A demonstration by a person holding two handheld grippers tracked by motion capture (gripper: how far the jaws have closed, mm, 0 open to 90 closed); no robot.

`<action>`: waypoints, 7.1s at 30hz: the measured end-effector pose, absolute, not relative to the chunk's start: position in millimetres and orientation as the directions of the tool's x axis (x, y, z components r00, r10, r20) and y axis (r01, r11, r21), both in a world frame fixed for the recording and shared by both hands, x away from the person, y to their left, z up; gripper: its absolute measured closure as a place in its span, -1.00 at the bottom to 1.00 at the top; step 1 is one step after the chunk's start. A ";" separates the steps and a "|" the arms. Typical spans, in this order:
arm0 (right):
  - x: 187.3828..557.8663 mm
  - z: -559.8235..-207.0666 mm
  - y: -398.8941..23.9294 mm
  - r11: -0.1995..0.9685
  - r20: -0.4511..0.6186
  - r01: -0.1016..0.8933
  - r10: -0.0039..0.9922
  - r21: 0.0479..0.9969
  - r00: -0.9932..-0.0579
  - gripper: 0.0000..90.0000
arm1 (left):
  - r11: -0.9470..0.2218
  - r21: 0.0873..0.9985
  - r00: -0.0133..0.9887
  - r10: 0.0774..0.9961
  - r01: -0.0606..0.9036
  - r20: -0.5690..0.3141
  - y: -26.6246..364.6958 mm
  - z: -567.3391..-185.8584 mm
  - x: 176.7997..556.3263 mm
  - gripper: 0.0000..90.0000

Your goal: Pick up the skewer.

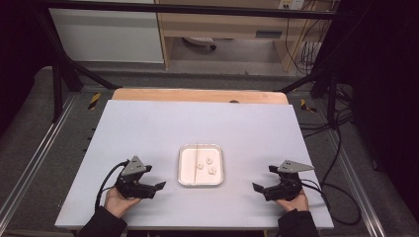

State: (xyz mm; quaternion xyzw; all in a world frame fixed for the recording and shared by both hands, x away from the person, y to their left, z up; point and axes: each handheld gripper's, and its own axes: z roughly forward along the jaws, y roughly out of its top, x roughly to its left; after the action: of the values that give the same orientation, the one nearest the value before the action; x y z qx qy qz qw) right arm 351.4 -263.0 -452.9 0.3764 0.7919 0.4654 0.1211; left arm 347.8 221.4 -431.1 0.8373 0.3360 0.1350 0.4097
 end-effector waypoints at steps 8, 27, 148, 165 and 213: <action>351.2 -452.9 -262.8 0.284 0.157 0.484 0.710 0.828 -0.686 -0.99 | -0.449 0.775 0.753 0.655 0.445 -0.053 206.8 -422.8 349.3 -0.20; 351.5 -454.0 -262.0 0.292 0.156 0.487 0.708 0.823 -0.688 -0.98 | -0.482 0.759 0.798 0.597 0.437 -0.081 159.3 -417.7 361.7 0.56; 352.0 -455.5 -260.6 0.313 0.152 0.488 0.697 0.815 -0.700 -0.98 | -0.352 0.752 0.574 0.817 0.557 -0.043 113.7 -430.7 376.6 0.97; 351.4 -453.8 -258.1 0.329 0.131 0.473 0.694 0.817 -0.708 -0.98 | -0.409 0.766 0.682 0.730 0.497 -0.053 118.7 -423.4 367.8 0.97; 340.5 -431.5 -209.8 0.641 -0.210 0.286 0.584 0.712 -0.784 -0.95 | -0.643 0.678 0.861 0.507 0.356 0.029 73.8 -402.3 365.0 0.97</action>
State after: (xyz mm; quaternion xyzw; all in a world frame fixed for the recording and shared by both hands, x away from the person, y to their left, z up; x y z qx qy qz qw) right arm 340.5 -209.8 -431.5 0.2472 0.8796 0.3442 0.2161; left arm 365.0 73.8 -402.3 0.8999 0.2397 0.1088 0.3476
